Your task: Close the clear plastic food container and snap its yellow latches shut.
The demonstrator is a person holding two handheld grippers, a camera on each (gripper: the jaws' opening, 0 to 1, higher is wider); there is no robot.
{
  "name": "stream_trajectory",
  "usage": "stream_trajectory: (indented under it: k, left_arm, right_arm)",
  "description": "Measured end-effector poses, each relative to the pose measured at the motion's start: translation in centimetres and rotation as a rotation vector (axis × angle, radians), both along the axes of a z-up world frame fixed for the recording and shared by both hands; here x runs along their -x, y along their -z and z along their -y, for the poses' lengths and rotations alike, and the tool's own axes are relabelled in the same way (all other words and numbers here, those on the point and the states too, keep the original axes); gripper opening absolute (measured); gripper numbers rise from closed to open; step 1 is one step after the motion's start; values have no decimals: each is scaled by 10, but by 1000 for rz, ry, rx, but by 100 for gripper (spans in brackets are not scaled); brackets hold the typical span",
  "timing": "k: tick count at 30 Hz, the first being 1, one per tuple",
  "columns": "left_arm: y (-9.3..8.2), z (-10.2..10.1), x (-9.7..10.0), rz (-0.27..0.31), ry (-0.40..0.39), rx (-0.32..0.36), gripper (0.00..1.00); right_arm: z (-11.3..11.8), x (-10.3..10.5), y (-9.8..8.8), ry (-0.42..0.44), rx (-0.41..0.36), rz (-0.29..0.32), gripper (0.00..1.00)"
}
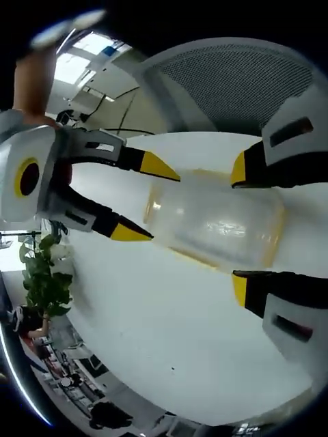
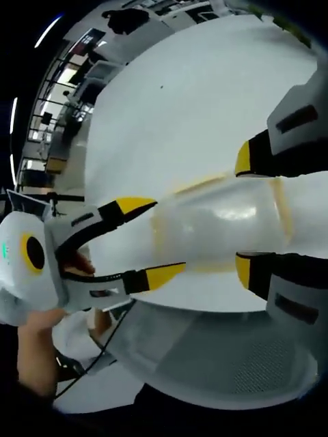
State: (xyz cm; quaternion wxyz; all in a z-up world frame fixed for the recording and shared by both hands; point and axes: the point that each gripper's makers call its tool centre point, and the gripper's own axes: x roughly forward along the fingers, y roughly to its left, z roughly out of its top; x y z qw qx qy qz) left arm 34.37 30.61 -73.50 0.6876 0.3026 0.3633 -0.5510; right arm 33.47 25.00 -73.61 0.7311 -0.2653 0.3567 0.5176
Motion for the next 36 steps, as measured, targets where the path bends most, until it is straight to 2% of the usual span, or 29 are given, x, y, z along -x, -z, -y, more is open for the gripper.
stream_trajectory:
  k: [3, 5, 8, 20, 26, 36]
  left_arm:
    - [0, -1, -3, 38, 47, -20, 39]
    - [1, 0, -4, 33, 53, -27, 32]
    - [1, 5, 0, 2, 52, -2, 35]
    - [2, 17, 4, -2, 74, -11, 34]
    - [5, 18, 6, -23, 66, -22, 27]
    - [9, 27, 14, -22, 99, -28, 30]
  right_arm:
    - [-4, -1, 0, 7, -7, -9, 36]
    - [-7, -2, -1, 0, -9, -7, 32]
    - [-9, -1, 1, 0, -8, -18, 32]
    - [-10, 0, 3, 11, -15, -34, 32]
    - [-14, 2, 4, 10, -22, -39, 32]
    - [-16, 2, 5, 8, -19, -38, 32]
